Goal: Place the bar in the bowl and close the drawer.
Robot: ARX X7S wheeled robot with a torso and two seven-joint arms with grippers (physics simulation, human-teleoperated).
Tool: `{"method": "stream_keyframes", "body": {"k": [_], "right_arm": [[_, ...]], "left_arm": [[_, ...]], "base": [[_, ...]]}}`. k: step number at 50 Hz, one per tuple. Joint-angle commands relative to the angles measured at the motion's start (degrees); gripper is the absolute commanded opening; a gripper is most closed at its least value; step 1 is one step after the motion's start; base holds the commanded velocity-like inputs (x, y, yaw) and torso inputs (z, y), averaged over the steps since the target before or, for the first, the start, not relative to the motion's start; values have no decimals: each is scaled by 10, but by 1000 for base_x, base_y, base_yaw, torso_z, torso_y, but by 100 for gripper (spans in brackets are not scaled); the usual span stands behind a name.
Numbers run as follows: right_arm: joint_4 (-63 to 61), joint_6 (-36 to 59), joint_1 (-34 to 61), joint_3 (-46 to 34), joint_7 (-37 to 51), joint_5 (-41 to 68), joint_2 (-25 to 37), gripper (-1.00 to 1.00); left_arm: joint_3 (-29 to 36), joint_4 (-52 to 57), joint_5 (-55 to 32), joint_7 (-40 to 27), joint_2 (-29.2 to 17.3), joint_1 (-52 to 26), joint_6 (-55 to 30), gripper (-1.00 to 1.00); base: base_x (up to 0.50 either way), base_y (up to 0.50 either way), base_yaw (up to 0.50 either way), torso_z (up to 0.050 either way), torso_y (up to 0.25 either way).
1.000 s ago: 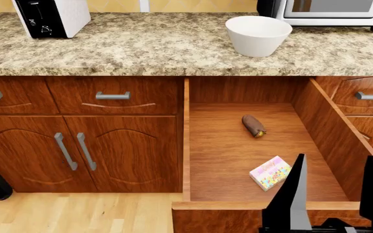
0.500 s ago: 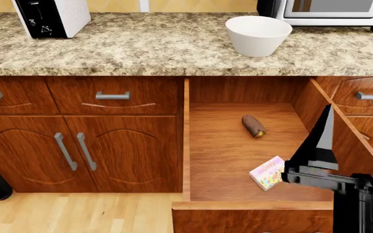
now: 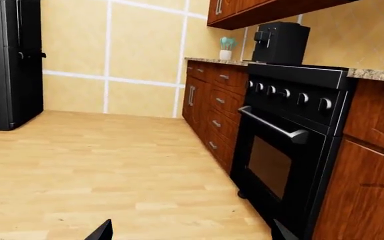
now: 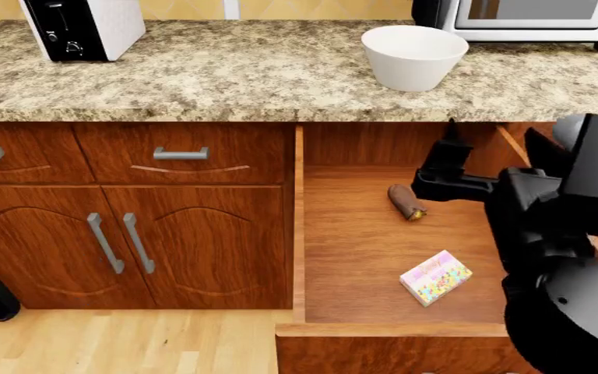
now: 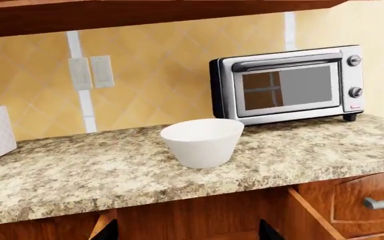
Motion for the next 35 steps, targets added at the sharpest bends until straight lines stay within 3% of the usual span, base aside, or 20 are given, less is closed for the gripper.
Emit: {"method": "stream_keyframes", "body": {"k": [1, 17, 35], "right_arm": [[153, 86, 119, -39, 18, 56, -8, 100], [387, 132, 201, -109, -9, 28, -57, 100], [406, 127, 214, -88, 15, 43, -65, 100]], "left_arm": [[-7, -2, -12, 19, 2, 1, 2, 100], [-21, 17, -15, 35, 8, 14, 0, 100], [-22, 22, -5, 34, 4, 4, -20, 100]], "base": [[0, 0, 0, 0, 0], [0, 0, 0, 0, 0], [60, 0, 0, 0, 0]]}}
